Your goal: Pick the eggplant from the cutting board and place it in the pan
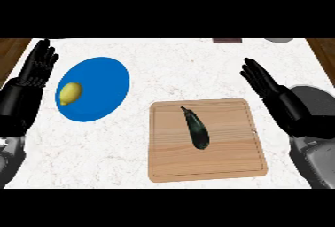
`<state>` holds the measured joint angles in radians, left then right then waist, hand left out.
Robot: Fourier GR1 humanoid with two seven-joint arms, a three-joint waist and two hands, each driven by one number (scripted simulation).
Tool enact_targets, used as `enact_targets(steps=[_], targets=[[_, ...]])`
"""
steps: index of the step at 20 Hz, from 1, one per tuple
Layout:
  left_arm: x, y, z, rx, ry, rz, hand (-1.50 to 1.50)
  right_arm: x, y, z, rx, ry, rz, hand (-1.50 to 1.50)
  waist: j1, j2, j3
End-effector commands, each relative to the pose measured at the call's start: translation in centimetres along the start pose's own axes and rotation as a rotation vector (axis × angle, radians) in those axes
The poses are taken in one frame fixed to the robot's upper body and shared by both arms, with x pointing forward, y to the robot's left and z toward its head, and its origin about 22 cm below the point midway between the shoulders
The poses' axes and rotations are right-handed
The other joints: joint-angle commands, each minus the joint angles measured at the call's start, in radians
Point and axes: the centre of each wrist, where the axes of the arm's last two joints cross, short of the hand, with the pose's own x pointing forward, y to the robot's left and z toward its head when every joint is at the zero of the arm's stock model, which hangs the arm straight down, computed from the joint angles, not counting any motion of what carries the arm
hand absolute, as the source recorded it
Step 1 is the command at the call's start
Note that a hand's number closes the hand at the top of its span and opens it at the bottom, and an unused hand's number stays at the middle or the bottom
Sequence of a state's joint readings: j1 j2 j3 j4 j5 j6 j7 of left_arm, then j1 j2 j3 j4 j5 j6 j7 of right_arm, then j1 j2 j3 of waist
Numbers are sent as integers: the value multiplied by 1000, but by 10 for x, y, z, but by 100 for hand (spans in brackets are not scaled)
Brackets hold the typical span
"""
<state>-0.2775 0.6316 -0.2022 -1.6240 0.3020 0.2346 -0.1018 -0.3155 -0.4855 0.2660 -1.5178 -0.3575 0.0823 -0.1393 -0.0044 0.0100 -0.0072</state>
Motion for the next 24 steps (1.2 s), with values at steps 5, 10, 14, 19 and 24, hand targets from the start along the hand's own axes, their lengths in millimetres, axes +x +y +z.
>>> enact_targets(steps=[5, 10, 14, 19, 24], targets=[[-37, -77, 30, -176, 296, 296, 0, 11, 68, -70, 402, 74, 194, 150, 114, 27, 1], [-55, -108, 46, -225, 483, 438, 0, 4, 68, -90, 387, -39, 591, -150, 75, 18, 7], [-57, -106, 55, -190, 508, 438, 0, -33, 80, -100, 403, -172, 523, -150, 45, 2, 8], [-62, -108, 63, -194, 519, 454, 0, -5, 98, -128, 728, 43, 874, -150, 55, -6, 4], [-62, -103, 60, -202, 519, 445, 0, 4, 139, -136, 958, 202, 1322, -150, 54, -16, 1]])
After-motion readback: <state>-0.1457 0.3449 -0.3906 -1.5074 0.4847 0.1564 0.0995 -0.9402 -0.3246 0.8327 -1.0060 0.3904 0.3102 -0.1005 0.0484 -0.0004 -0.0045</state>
